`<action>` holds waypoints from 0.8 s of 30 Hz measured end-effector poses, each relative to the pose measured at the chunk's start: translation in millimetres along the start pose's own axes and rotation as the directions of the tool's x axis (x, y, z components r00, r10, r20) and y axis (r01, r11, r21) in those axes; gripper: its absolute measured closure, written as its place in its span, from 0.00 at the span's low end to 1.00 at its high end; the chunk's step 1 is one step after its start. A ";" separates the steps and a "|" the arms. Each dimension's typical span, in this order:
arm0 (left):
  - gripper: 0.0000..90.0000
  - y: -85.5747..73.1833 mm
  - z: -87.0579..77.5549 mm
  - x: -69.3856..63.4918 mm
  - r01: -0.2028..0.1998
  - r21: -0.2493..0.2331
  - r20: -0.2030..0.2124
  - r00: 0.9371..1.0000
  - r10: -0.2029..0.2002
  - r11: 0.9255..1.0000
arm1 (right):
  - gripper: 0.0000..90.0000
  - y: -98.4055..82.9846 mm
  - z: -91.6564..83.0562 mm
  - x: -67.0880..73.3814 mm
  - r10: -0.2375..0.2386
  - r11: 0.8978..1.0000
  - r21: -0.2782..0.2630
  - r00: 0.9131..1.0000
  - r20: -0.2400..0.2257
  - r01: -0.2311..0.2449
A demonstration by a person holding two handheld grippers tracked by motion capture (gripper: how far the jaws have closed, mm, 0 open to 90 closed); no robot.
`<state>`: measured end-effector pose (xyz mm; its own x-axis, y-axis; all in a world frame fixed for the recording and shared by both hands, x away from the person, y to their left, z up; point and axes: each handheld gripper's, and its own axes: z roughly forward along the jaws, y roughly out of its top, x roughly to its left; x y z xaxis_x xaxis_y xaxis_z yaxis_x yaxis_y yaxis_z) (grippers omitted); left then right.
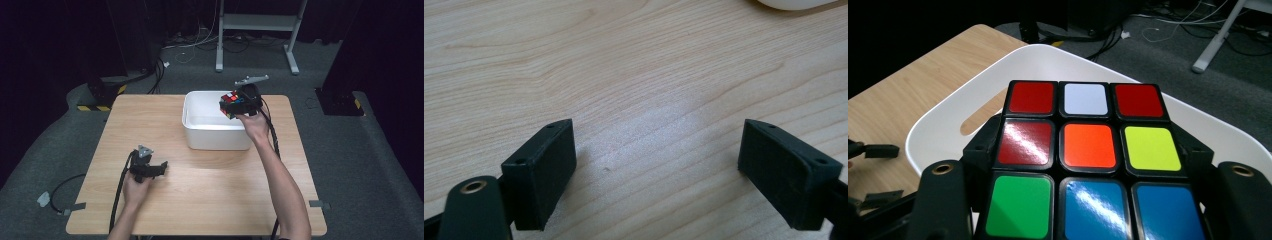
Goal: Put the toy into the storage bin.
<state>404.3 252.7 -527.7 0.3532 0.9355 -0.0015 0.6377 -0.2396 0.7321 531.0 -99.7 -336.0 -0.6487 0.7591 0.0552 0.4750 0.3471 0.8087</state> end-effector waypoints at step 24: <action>0.17 0.1 0.3 -0.4 0.002 -0.001 0.000 1.000 -0.002 1.000 | 0.37 15.3 36.5 -7.8 -0.002 0.999 0.040 0.998 0.067 0.000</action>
<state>404.5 252.3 -527.9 0.3517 0.9361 -0.0028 0.6378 -0.2374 0.7327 565.0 -80.2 -345.4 -0.6087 0.7933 0.0141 0.4989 0.3688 0.7843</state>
